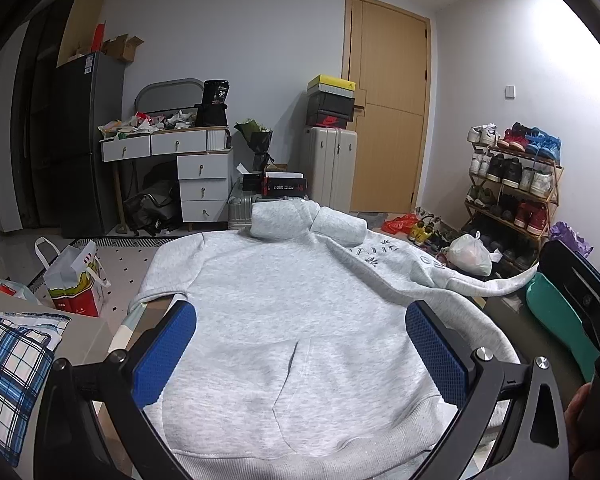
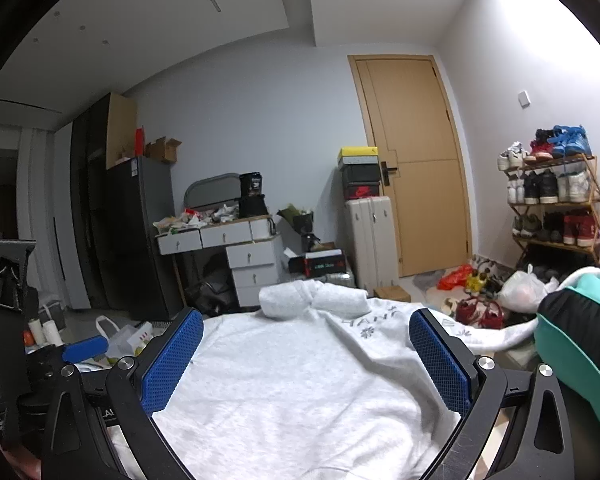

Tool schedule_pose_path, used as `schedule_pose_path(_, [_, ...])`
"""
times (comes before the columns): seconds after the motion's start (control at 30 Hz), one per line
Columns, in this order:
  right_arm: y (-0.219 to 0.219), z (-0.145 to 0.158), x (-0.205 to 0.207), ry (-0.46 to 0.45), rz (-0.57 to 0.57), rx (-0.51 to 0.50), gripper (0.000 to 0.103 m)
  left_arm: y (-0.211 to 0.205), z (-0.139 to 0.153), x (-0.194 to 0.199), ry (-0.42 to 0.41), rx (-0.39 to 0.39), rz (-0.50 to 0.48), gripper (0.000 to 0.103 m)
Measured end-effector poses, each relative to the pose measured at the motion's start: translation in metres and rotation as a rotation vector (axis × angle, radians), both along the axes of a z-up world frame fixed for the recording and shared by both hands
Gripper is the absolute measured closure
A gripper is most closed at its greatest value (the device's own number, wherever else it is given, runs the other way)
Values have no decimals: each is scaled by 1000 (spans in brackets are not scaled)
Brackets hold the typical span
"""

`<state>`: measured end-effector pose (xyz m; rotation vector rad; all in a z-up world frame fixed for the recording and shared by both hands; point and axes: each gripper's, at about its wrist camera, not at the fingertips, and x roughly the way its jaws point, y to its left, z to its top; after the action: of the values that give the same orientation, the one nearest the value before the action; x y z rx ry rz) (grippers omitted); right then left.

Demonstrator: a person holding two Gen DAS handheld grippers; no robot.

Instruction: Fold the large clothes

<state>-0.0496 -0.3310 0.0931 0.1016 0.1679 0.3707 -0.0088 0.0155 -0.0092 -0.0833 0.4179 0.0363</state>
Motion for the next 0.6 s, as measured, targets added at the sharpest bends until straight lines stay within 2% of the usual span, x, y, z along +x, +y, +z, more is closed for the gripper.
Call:
schedule_pose_path(0.1, [-3, -2, 3, 11, -1, 6, 0, -1, -3, 2, 12, 8, 4, 1])
schedule_pose_path(0.2, [-24, 5, 14, 44, -28, 68, 0, -4, -8, 5, 31, 22, 3, 1])
schedule_pose_path(0.3, [-72, 25, 39, 87, -36, 124, 0, -8, -12, 7, 57, 31, -14, 1])
schedule_pose_path(0.37, [-112, 41, 60, 129, -122, 124, 0, -10, -13, 7, 65, 35, -22, 1])
schedule_pose_path(0.47, [-182, 57, 98, 235, -220, 166, 0, -13, -13, 8, 71, 46, -24, 1])
schedule_pose_path(0.53, [-236, 58, 129, 368, -290, 227, 0, -17, -15, 11, 82, 49, -31, 1])
schedule_pose_path(0.6, [-288, 46, 156, 522, -325, 345, 0, -20, -18, 14, 94, 62, -33, 1])
